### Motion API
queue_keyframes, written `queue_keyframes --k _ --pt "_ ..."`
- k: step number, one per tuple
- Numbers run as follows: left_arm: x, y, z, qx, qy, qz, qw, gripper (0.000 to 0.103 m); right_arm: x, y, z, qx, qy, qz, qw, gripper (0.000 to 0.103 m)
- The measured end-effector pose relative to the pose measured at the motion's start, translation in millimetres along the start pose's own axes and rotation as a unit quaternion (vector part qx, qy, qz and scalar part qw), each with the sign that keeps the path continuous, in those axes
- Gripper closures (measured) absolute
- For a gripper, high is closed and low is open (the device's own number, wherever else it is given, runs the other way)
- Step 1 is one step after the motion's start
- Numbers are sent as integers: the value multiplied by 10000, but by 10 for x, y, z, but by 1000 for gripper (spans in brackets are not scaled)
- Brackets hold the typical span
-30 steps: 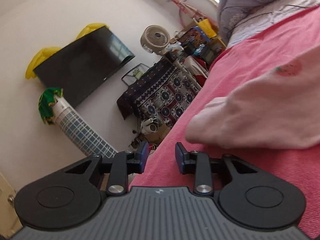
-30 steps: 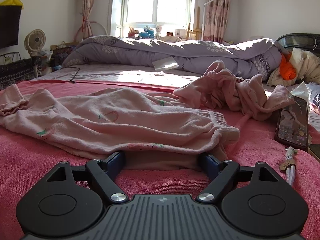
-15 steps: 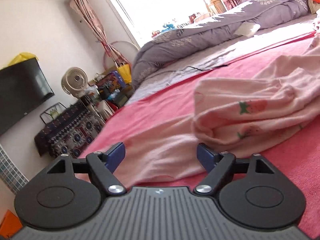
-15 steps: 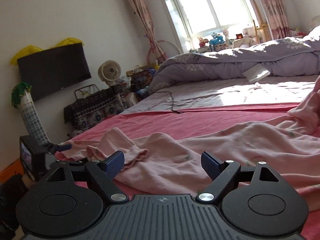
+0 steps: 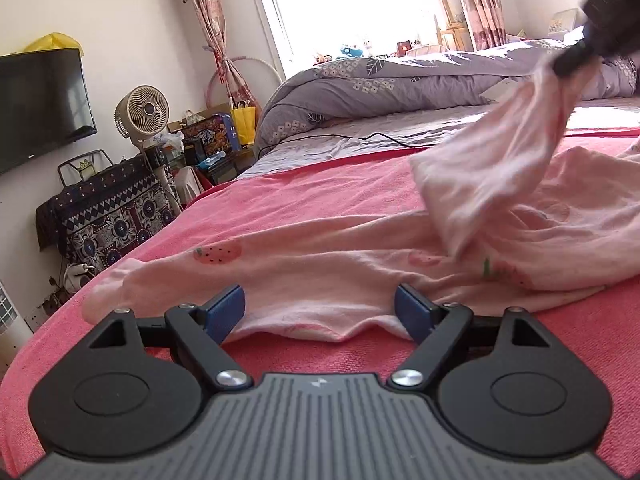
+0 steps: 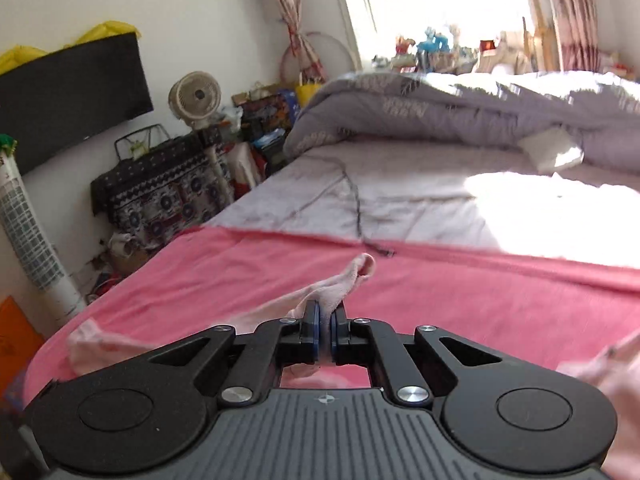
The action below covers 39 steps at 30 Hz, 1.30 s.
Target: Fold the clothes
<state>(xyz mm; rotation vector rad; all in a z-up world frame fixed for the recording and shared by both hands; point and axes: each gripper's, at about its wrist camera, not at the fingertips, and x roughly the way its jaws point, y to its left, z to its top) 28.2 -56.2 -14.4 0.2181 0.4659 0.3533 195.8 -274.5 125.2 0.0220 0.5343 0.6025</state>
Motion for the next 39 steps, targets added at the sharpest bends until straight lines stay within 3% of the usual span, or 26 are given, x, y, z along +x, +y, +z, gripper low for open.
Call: queue_keyframes --k 1,3,5,7,8,9,11,15,18,21,22,24,26,30,33,35,37,38,39 --pt "0 -9 -3 13 -18 17 10000 20 18 22 231 -204 -338 -262 9989 96" --pt "-1 -9 -5 -8 -36 15 10000 20 163 43 791 -504 -1414 -1199 9814 95" --pt "-1 1 -5 -51 -50 -10 10000 20 360 -14 1107 -563 -1637 -1756 9691 86" --pt "-3 26 -9 -127 -61 -52 9999 20 393 -167 1111 -234 -1170 -1445 9823 51" --pt "-2 39 -10 -175 -68 -79 9998 20 408 -244 1111 -67 -931 -1280 9874 26" --pt "-3 50 -9 -213 -73 -96 9997 20 346 -301 1005 -29 -894 -1022 9907 23" --pt "-4 76 -2 -285 -84 -119 9995 20 159 -378 703 -165 -661 -744 9949 23" --pt "-1 68 6 -282 -72 -81 9995 19 -274 -569 -181 -618 353 -251 9971 23" --pt "-2 26 12 -188 -69 25 9998 17 -547 -688 -911 -989 1028 -257 9894 23" --pt "0 -21 7 -68 -59 140 9999 16 -673 -775 -1389 -1034 1490 -236 9831 26" --pt "4 -29 10 -39 -53 168 9998 16 -681 -752 -1441 -1082 1477 -290 9827 31" --pt "14 -39 18 0 -40 224 9997 15 -697 -701 -1541 -1180 1446 -403 9816 72" --pt "18 -48 19 12 -31 258 9997 14 -715 -567 -1358 -1314 1243 -568 9819 89" --pt "27 -45 18 -32 -22 271 9996 14 -692 -646 -827 -1423 1091 -540 9823 89" --pt "23 -39 12 -58 -23 264 9996 14 -708 -681 -662 -1546 1341 -199 9786 87" --pt "19 -25 5 -94 -31 243 9997 14 -708 -708 -776 -1539 1598 -98 9750 77" --pt "14 -16 1 -121 -41 234 9996 14 -697 -717 -990 -1579 1840 -112 9701 75" --pt "12 -16 2 -124 -46 237 9996 14 -703 -733 -1082 -1518 1891 -123 9701 76" --pt "10 -18 0 -118 -51 244 9996 14 -713 -743 -1168 -1421 1869 -250 9717 91"
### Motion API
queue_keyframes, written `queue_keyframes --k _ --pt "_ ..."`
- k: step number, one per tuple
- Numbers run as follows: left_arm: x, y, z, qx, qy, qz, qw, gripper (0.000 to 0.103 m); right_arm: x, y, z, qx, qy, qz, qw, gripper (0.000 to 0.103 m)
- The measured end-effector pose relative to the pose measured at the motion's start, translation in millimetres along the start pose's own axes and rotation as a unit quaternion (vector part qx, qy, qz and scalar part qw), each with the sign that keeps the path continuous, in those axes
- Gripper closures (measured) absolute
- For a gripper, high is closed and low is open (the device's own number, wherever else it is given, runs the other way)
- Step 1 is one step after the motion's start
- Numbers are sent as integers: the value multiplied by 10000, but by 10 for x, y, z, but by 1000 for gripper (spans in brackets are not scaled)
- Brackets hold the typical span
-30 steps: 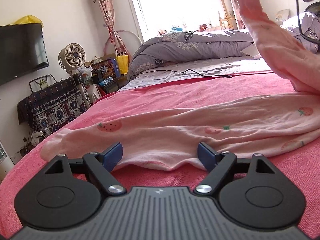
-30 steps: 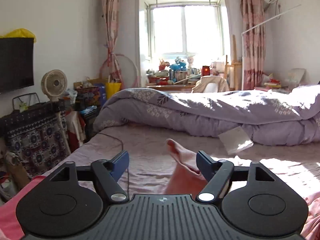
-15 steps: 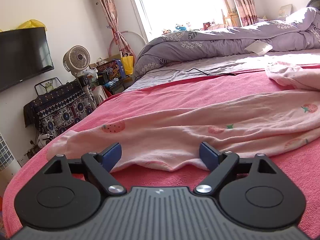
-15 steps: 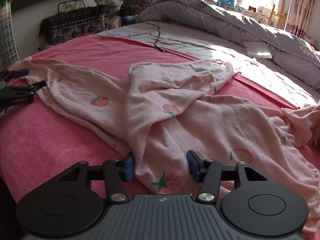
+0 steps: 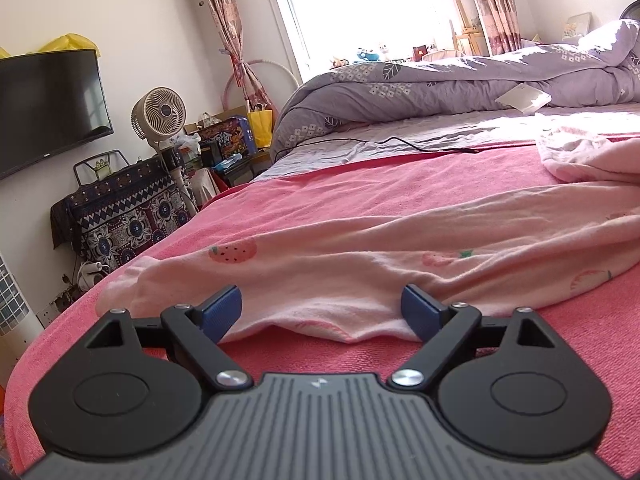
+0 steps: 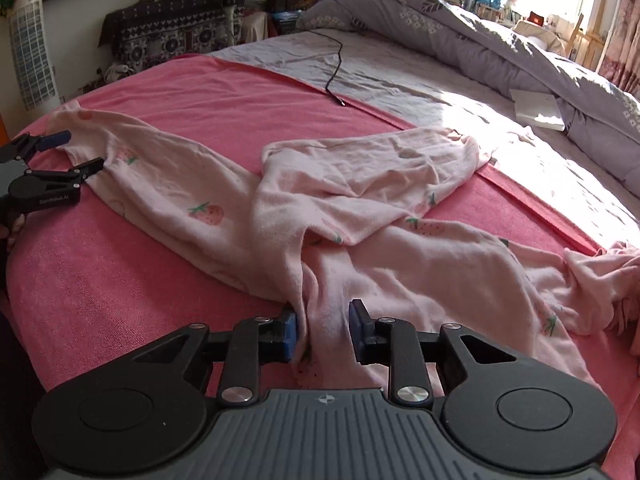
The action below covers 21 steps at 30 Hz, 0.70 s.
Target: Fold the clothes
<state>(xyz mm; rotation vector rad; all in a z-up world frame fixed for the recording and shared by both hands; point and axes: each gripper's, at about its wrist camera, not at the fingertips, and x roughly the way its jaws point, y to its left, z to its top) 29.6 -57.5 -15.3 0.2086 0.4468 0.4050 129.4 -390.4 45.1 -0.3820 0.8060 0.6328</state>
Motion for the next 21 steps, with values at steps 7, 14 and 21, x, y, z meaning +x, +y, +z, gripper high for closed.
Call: queue_keyframes --k 7,14,21 --pt "-5 -7 3 17 -6 18 10000 14 -270 -359 500 254 -688 -693 9949 92" --pt "-4 2 -1 -4 -20 7 10000 14 -134 -725 973 -48 -1097 -2320 9665 95" --pt "-10 -11 3 8 -22 25 10000 14 -231 -873 428 36 -935 -980 9908 43"
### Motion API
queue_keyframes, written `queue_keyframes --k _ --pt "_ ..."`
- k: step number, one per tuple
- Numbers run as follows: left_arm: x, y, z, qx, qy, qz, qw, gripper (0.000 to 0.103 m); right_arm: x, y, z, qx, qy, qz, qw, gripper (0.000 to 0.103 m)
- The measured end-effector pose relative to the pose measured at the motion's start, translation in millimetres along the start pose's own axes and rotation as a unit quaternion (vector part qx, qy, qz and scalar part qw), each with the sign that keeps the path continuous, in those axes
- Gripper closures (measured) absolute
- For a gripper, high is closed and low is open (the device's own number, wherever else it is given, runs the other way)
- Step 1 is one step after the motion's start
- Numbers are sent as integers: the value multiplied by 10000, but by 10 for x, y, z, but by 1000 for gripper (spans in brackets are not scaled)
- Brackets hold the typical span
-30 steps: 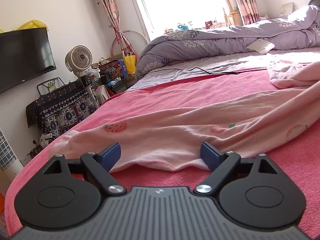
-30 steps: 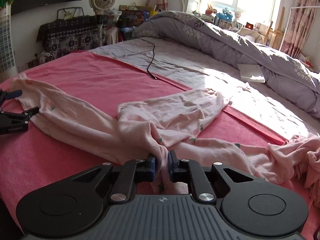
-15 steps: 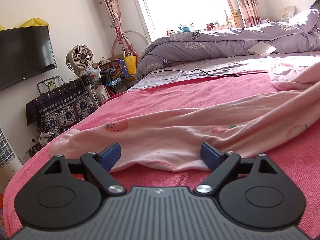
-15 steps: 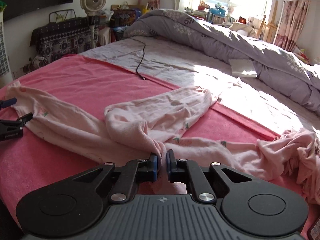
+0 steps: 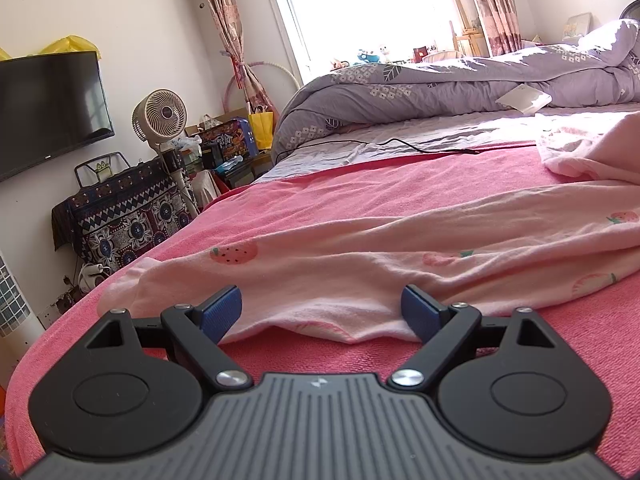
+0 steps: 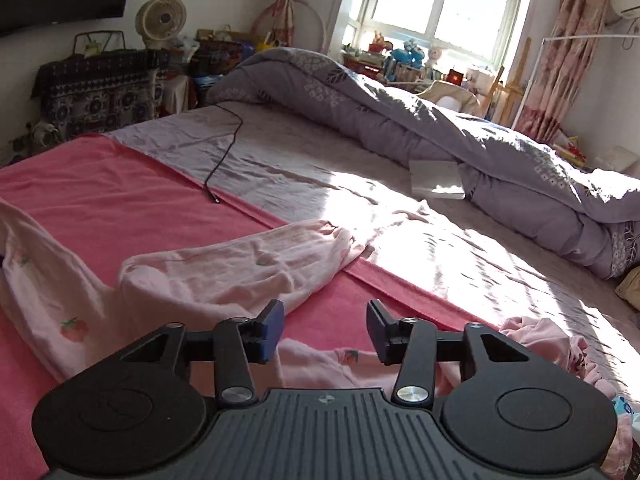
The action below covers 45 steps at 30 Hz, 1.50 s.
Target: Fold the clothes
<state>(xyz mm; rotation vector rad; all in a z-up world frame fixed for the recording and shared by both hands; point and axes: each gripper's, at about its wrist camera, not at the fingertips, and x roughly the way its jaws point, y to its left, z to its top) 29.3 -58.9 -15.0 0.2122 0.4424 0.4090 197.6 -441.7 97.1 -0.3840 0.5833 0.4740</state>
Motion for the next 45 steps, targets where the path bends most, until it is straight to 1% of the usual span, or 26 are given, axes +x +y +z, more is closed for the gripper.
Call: queue_keyframes --k 3,5,6,7,8,9,11,14,17,18,19,20,21,22,24,26,29,31,34,35,38,39,41,43,44,45 --pt "-3 -20 4 55 -1 51 10000 13 -48 -2 -398 169 449 562 9973 40" --pt "-2 -35 5 96 8 88 9999 13 53 -8 -572 287 745 528 9954 38" --pt "-1 -42 5 117 13 107 9999 13 131 13 -646 374 919 448 9941 46" --pt "-1 -45 5 132 15 121 9998 13 191 17 -680 495 1075 359 9923 61" --pt "0 -51 6 145 17 132 9998 13 251 19 -714 616 1231 270 9901 97" --pt "0 -52 6 150 19 136 9998 13 242 12 -693 750 1158 216 9902 96" --pt "1 -51 4 155 24 140 9998 13 120 25 -541 552 718 -185 9957 96" --pt "1 -43 3 140 26 127 9998 13 73 -111 -191 363 233 -792 9959 96" --pt "4 -42 2 135 28 123 9998 13 285 -233 214 -17 -377 -1648 9856 96" --pt "5 -42 2 135 30 122 9998 13 405 -281 299 -58 -629 -1838 9809 96" --pt "5 -41 1 135 32 121 9998 13 539 -368 333 55 -784 -1830 9800 95" --pt "5 -41 0 134 36 120 9998 13 673 -456 366 172 -935 -1815 9788 91" --pt "5 -40 0 134 40 119 9998 13 784 -524 365 296 -856 -1814 9792 82" --pt "4 -37 0 129 42 117 9998 13 898 -629 311 616 -612 -1905 9778 77" --pt "3 -33 -2 127 43 115 9998 13 862 -748 124 1166 -409 -1723 9773 59" --pt "1 -36 -3 133 43 121 9998 13 634 -725 -143 1077 -399 -1174 9864 49" --pt "1 -39 -4 146 49 133 9998 12 126 -398 -507 183 -438 -812 9956 48" --pt "0 -45 -2 161 53 149 9997 12 -218 -104 -743 -435 -515 -444 9967 48" --pt "-9 -64 -1 245 29 197 9995 12 -602 403 -1074 -1405 -547 -37 9886 48" --pt "-17 -81 -1 300 7 222 9993 12 -659 604 -1162 -1752 -529 -64 9831 48" --pt "-79 -145 9 596 -43 281 9978 12 -563 1042 -1280 -2248 -499 -85 9731 48" --pt "-120 -174 16 739 -41 297 9968 12 -530 1187 -1319 -2411 -489 -91 9692 48" --pt "-266 -242 31 954 -55 220 9952 12 -353 1328 -1347 -2364 -528 -307 9697 49" --pt "-480 -334 37 1185 -189 -37 9928 9 -245 1340 -1286 -2228 -591 -633 9710 57" --pt "-609 -399 33 1299 -329 -264 9906 5 -192 1344 -1255 -2158 -622 -797 9712 81" --pt "-709 -471 33 1418 -427 -469 9879 2 -139 1349 -1224 -2087 -654 -960 9711 99"
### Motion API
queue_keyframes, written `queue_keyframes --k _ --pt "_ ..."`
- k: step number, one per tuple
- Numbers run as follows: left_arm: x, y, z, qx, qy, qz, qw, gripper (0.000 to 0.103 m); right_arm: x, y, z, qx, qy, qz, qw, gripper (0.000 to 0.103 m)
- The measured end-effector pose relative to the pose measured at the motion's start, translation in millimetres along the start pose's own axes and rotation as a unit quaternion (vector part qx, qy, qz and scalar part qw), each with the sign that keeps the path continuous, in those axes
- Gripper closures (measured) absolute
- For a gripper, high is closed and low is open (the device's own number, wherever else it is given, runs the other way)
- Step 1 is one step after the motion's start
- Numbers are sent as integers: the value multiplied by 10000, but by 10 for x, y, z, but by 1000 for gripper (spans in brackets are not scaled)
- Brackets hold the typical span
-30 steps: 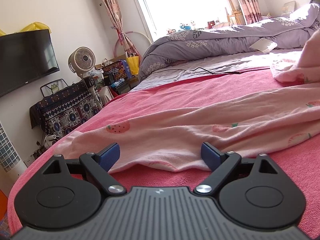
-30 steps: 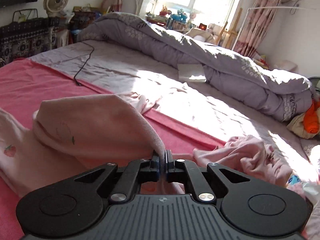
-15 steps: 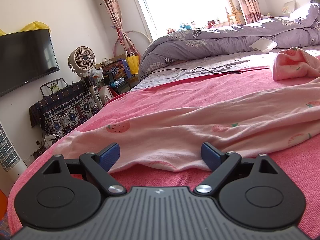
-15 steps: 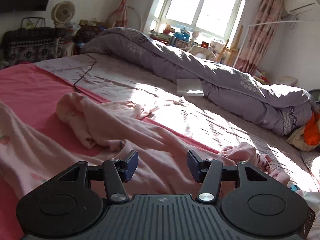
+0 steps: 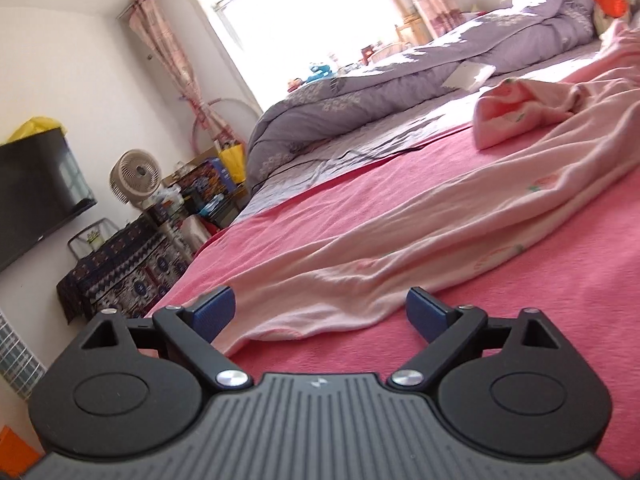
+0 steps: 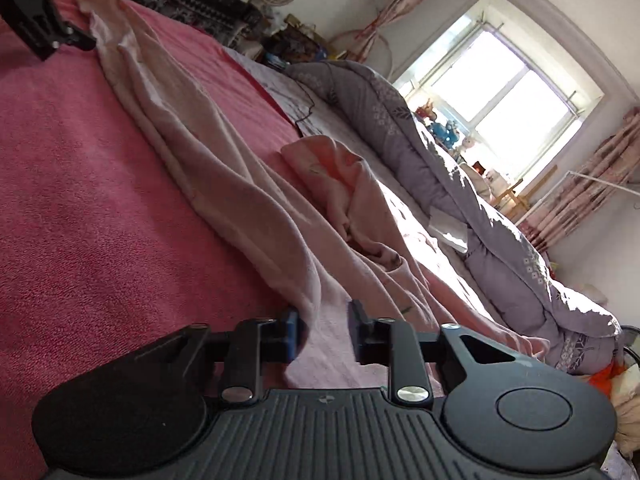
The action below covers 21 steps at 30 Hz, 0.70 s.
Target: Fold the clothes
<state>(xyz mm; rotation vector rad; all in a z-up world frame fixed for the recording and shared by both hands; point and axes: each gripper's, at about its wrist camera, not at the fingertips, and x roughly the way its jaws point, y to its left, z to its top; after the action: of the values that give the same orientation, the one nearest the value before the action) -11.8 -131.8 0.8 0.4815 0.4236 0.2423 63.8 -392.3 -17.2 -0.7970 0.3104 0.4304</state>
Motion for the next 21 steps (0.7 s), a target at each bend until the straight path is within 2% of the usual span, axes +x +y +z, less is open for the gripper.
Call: queue_keyframes --k 1,5,10,11,12,13,15,16,17,18,21 --pt "-82 -76 30 117 -106 -186 9997 2 0 -53 24 141 -41 -117 9998 97" --pt "-80 -362 104 650 -206 -224 9974 2 -167 -290 123 388 -303 -372 9981 97" --pt "109 -444 144 882 -203 -467 9948 3 -460 -582 222 526 -495 -499 9961 97" --pt "138 -443 161 912 -207 -513 9943 8 -482 -673 203 657 -470 -465 9956 97" --pt "163 -459 176 965 -207 -561 9935 20 -468 -735 198 774 -432 -369 9954 97" --pt "188 -481 186 1025 -184 -596 9928 27 -463 -752 179 848 -398 -320 9951 97" --pt "225 -529 197 1159 -122 -634 9912 55 -441 -753 139 905 -333 -222 9951 97" --pt "225 -539 185 1225 -101 -588 9907 63 -450 -690 96 839 -281 -157 9960 97" --pt "222 -543 171 1288 -85 -530 9902 82 -470 -617 41 740 -223 -67 9970 97" --pt "220 -533 157 1321 -62 -477 9901 89 -491 -543 -14 639 -164 24 9978 97" --pt "161 -380 132 1230 15 -393 9916 89 -577 -299 -168 286 55 281 9992 97"
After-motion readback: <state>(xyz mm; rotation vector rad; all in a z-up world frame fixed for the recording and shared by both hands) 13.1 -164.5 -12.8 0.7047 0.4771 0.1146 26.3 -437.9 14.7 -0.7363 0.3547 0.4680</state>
